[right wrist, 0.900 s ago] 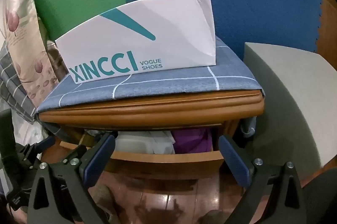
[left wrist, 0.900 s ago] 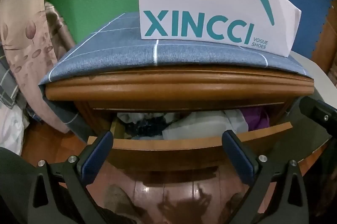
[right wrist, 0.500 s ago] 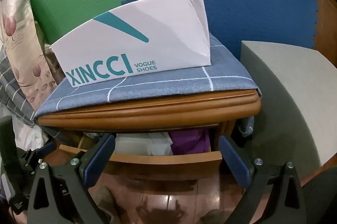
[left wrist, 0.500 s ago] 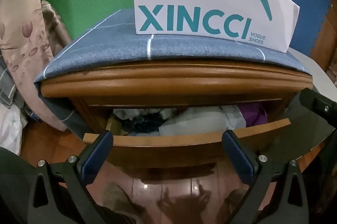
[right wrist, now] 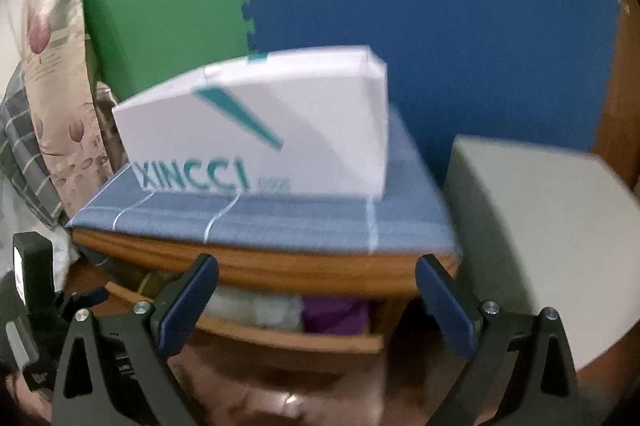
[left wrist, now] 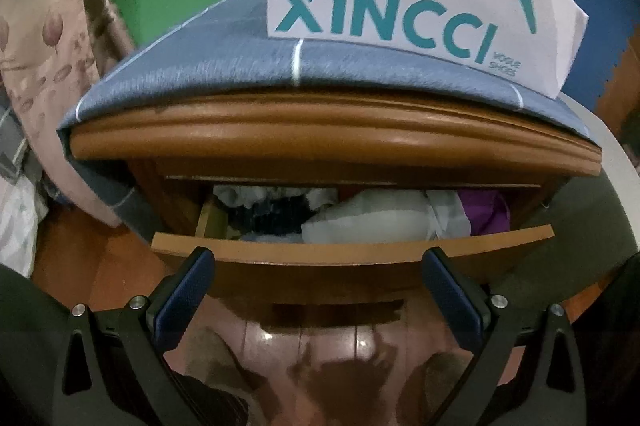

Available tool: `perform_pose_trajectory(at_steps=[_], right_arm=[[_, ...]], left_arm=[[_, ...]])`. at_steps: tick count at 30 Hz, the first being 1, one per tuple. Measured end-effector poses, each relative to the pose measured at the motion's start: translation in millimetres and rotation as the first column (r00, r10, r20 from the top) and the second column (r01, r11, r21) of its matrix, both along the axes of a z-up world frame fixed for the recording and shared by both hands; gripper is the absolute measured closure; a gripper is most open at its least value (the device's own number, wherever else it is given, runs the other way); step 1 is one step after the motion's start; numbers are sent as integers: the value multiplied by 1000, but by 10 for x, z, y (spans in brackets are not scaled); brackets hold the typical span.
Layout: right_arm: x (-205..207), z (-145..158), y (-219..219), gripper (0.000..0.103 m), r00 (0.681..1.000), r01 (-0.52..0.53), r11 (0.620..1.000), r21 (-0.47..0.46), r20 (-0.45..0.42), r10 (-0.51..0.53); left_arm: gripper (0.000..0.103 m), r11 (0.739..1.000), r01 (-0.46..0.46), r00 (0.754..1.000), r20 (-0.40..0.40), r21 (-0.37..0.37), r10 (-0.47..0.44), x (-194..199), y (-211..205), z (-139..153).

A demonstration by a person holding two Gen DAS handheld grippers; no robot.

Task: Take underwear out of drawer
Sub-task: 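Lower the left tool toward the open drawer while the right tool waits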

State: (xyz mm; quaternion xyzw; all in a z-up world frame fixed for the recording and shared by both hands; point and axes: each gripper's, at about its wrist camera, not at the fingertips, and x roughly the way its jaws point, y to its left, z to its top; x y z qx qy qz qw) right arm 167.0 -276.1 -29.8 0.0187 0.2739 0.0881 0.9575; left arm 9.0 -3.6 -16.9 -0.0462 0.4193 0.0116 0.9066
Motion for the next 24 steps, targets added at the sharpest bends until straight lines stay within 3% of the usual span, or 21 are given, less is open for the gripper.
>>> perform_pose_trajectory(at_steps=[8, 15, 19, 24], right_arm=[[50, 206, -342, 2, 986, 95, 980, -174, 151, -69], [-40, 351, -534, 2, 953, 196, 973, -124, 258, -159], [-150, 496, -487, 2, 909, 251, 953, -167, 379, -173], [-108, 535, -489, 2, 901, 258, 945, -200, 403, -161]], left_arm=[[1, 998, -63, 996, -66, -27, 61, 60, 52, -32], [1, 988, -140, 986, -106, -63, 132, 115, 156, -102], [1, 983, -163, 982, -107, -81, 154, 146, 190, -121], [1, 975, -184, 976, -139, -125, 166, 237, 199, -200]])
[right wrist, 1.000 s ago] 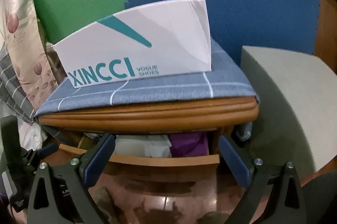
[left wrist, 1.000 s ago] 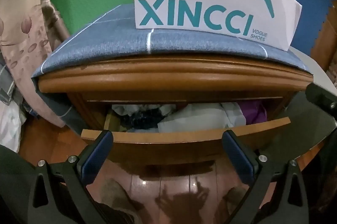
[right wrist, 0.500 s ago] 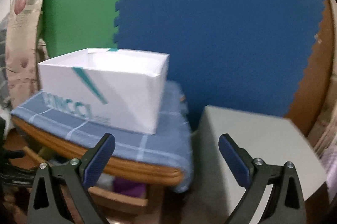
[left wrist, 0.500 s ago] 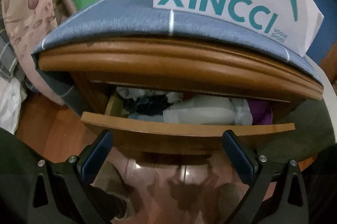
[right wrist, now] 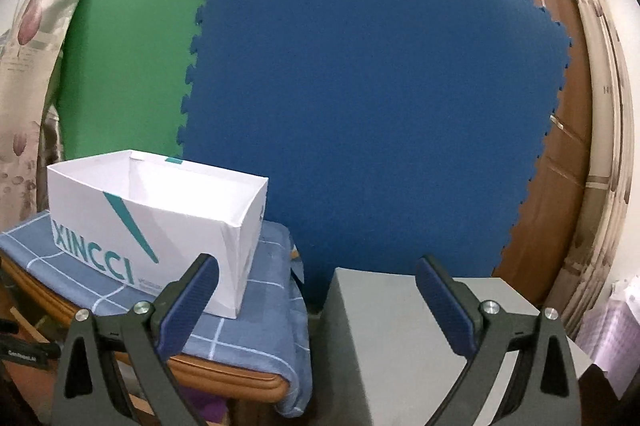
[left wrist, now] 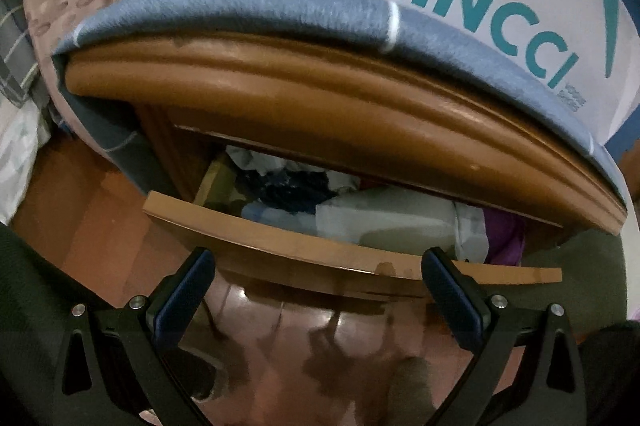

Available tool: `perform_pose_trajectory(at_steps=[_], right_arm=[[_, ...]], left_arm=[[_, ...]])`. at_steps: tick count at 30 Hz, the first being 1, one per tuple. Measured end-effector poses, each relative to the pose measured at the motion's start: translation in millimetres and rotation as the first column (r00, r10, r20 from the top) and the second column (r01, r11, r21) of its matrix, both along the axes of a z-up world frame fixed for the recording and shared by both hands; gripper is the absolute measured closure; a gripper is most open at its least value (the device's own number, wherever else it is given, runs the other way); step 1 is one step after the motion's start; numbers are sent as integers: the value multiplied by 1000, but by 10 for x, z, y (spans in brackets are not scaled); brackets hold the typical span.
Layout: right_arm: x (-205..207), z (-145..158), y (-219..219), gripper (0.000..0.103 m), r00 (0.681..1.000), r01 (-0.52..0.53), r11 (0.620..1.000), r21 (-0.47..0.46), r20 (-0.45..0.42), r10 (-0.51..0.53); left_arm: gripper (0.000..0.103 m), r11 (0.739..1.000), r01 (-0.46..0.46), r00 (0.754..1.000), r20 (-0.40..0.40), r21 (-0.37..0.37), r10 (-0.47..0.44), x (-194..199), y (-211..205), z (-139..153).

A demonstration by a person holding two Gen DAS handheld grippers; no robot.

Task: Take underwear out of drawer
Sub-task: 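Lower the left tool toward the open drawer while the right tool waits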

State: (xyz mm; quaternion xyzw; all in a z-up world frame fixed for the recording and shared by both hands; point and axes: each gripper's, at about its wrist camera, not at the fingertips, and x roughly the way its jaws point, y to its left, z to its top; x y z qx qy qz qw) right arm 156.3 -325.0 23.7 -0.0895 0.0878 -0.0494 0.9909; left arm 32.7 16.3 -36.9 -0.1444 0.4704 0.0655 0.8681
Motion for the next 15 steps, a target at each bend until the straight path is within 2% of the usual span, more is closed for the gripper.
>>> perform_pose_trajectory(at_steps=[3, 6, 15], right_arm=[[92, 3, -121, 2, 999, 22, 999, 44, -27, -20], [157, -27, -225, 2, 998, 42, 995, 90, -57, -37], [141, -80, -173, 2, 996, 37, 997, 73, -80, -31]], left_arm=[[1, 999, -14, 1000, -1, -38, 14, 34, 14, -40], [1, 999, -24, 1000, 0, -28, 24, 71, 7, -54], [1, 996, -69, 997, -26, -62, 68, 137, 80, -169]])
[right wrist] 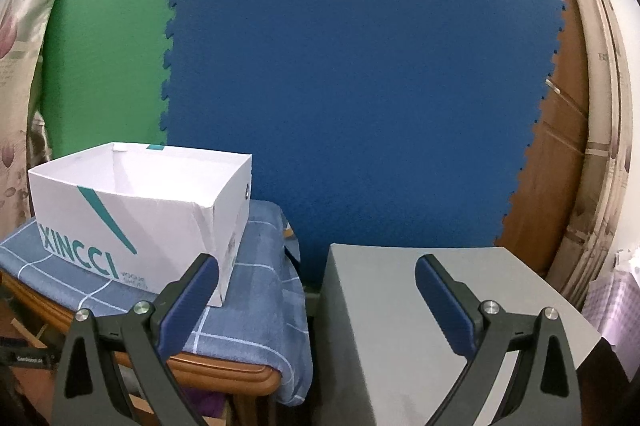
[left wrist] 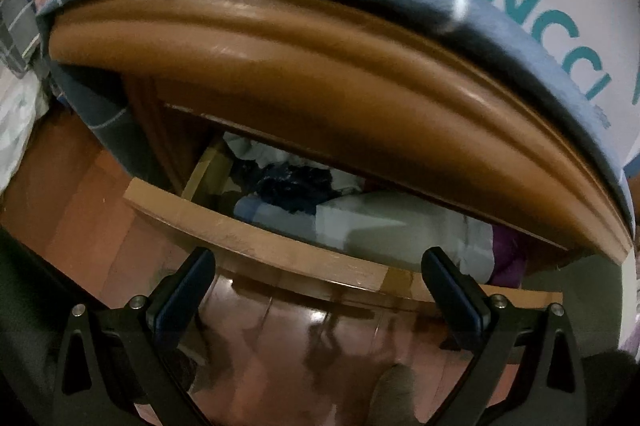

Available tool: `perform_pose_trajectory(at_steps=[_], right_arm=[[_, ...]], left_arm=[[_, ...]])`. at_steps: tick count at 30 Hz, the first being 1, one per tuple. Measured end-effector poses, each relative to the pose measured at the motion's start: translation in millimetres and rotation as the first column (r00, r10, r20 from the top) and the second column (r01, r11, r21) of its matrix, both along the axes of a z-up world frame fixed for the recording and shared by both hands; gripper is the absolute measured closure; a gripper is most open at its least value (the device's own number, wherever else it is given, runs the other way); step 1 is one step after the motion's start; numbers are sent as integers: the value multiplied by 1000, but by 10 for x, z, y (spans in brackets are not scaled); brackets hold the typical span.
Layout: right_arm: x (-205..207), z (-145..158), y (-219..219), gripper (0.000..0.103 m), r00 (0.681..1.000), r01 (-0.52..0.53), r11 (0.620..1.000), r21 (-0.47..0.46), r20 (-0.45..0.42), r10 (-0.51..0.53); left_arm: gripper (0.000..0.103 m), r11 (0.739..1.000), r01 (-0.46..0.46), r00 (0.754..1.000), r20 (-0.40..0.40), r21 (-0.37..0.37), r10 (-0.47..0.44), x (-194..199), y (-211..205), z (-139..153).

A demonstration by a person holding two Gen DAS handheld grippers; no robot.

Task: Take underwear out of drawer
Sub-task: 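Lower the left tool toward the open drawer while the right tool waits, then pull the drawer further open and reach the left tool into it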

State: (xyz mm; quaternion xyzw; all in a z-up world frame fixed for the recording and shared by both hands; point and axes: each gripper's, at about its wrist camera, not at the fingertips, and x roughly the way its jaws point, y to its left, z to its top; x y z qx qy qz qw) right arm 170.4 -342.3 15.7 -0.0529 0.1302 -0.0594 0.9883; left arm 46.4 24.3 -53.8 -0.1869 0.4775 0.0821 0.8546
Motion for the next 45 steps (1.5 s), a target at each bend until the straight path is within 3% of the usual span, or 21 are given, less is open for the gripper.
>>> perform_pose_trajectory(at_steps=[10, 15, 23, 29, 31, 32, 35, 38, 42, 45], right_arm=[[-3, -41, 74, 2, 999, -28, 999, -26, -23, 28], [9, -43, 41, 2, 999, -29, 1000, -9, -34, 29], [34, -47, 92, 2, 998, -39, 999, -21, -48, 37], [50, -76, 116, 2, 997, -50, 998, -30, -67, 48], [46, -79, 114, 2, 996, -54, 998, -28, -68, 52], [42, -80, 112, 2, 996, -55, 998, -26, -68, 53], [42, -85, 109, 2, 996, -56, 998, -25, -74, 54], [57, -90, 116, 2, 995, -63, 998, -26, -84, 61], [63, -106, 147, 2, 993, -81, 996, -32, -93, 78], [72, -126, 173, 2, 992, -88, 995, -41, -99, 84]], left_arm=[[1, 995, -70, 997, -41, -66, 68, 58, 100, -124], [1, 977, -137, 991, -18, -164, 136, 53, 160, -220], [11, 908, -278, 961, -77, -314, 267, 86, 301, -520], [10, 889, -332, 942, -54, -314, 332, 64, 264, -600], [5, 877, -368, 928, -62, -309, 367, 71, 255, -659], [0, 861, -396, 917, -88, -320, 389, 100, 263, -730], [0, 800, -420, 907, -162, -429, 389, 129, 407, -904], [0, 833, -420, 907, -190, -361, 375, 245, 394, -898], [0, 821, -429, 902, -237, -378, 362, 318, 402, -963], [2, 848, -416, 907, -219, -329, 360, 341, 364, -930]])
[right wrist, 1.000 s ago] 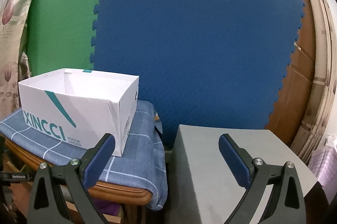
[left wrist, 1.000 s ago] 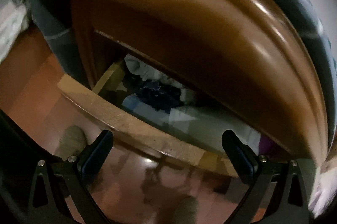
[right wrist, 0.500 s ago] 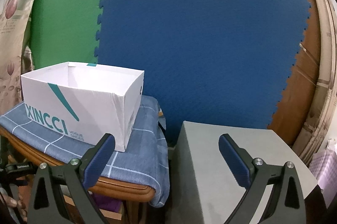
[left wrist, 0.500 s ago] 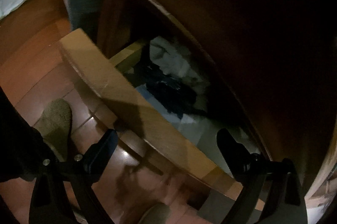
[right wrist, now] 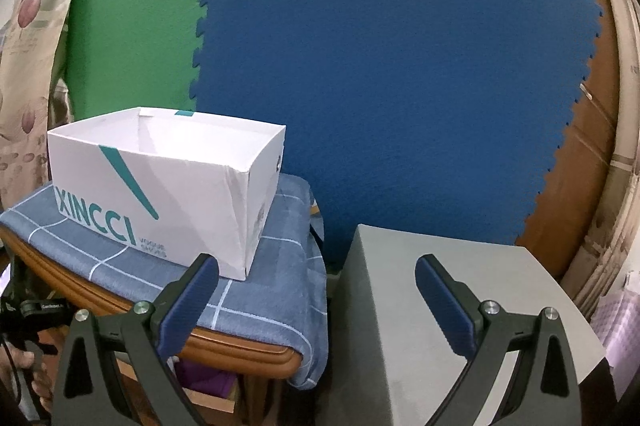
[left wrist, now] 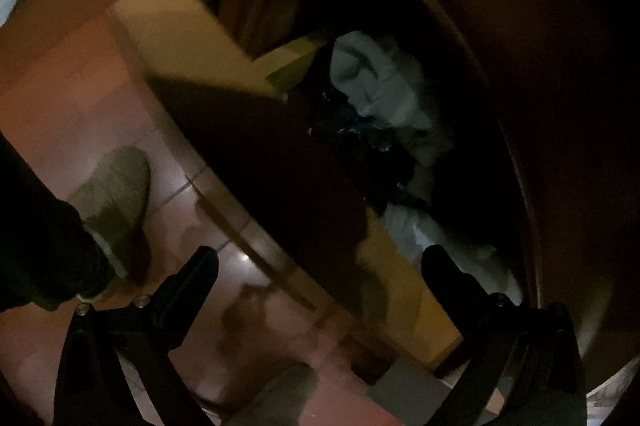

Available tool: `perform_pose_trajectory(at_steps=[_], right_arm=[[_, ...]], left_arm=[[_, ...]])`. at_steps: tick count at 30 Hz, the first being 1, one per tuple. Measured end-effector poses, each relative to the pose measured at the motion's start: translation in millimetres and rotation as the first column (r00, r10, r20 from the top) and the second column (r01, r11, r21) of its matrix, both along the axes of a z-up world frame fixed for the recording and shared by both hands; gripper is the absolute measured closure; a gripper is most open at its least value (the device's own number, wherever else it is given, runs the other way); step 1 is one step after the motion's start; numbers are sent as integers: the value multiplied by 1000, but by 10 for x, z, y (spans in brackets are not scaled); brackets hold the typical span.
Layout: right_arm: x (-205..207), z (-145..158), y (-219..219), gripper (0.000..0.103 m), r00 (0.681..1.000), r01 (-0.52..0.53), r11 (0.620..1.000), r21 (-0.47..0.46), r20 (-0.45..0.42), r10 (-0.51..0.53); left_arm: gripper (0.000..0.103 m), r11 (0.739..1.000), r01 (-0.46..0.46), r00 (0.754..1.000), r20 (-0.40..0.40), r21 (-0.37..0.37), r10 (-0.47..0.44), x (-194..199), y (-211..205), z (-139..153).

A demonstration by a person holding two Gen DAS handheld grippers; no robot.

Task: Take underwear out of drawer
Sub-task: 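Pull the drawer further open and reach the left tool into it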

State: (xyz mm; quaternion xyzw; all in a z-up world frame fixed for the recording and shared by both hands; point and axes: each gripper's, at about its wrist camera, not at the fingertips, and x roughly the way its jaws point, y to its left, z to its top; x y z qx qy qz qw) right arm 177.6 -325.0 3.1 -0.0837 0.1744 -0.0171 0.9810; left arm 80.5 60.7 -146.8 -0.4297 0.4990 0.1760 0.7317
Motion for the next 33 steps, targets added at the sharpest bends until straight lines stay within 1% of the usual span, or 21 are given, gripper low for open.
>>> perform_pose_trajectory(at_steps=[1, 2, 3, 4, 8, 11, 13, 15, 24, 25, 26, 31, 32, 33], right_arm=[[2, -5, 4, 2, 1000, -4, 1000, 0, -3, 4], [4, -8, 3, 2, 1000, -5, 1000, 1, -6, 5], [6, -12, 1, 2, 1000, -4, 1000, 2, -8, 4], [19, -11, -3, 2, 1000, -3, 1000, 4, -11, 3], [32, -10, -41, 2, 1000, 0, 1000, 22, -20, 1], [40, -15, -67, 2, 1000, 3, 999, 32, -25, -3], [39, -14, -93, 2, 1000, 6, 999, 42, -26, -5], [42, -14, -119, 2, 1000, 7, 999, 54, -29, -6], [62, -31, -248, 2, 999, 20, 992, 123, -50, -14], [61, -31, -258, 2, 999, 21, 991, 131, -51, -15], [59, -31, -266, 2, 999, 22, 990, 138, -52, -15], [64, -30, -278, 2, 998, 28, 989, 146, -56, -20], [62, -32, -277, 2, 998, 28, 989, 145, -56, -20], [63, -33, -273, 2, 998, 27, 989, 143, -56, -19]], left_arm=[[3, 1000, 8, 1000, -7, 13, -8, 5, -13, 10], [3, 999, 16, 1000, -11, 35, -16, -86, 41, -74], [3, 998, 27, 1000, -18, 61, -26, -88, 24, -61], [3, 997, 38, 999, -25, 70, -36, -86, 12, -58], [3, 994, 83, 994, -76, 69, -78, -72, 1, -124], [3, 991, 120, 988, -110, 63, -112, 23, 48, -74], [3, 989, 142, 981, -135, 42, -136, 25, 52, -114], [3, 988, 153, 978, -150, 28, -147, 39, 74, -74], [3, 973, 231, 951, -213, 15, -222, 141, 53, -125], [3, 971, 239, 948, -217, 12, -231, 99, 13, -77], [3, 969, 246, 946, -220, 7, -239, 67, 80, -184], [3, 961, 276, 930, -245, -30, -275, 186, 163, -203], [3, 959, 280, 926, -251, -38, -281, 249, 163, -148], [3, 957, 286, 923, -257, -43, -288, 293, 207, -199]])
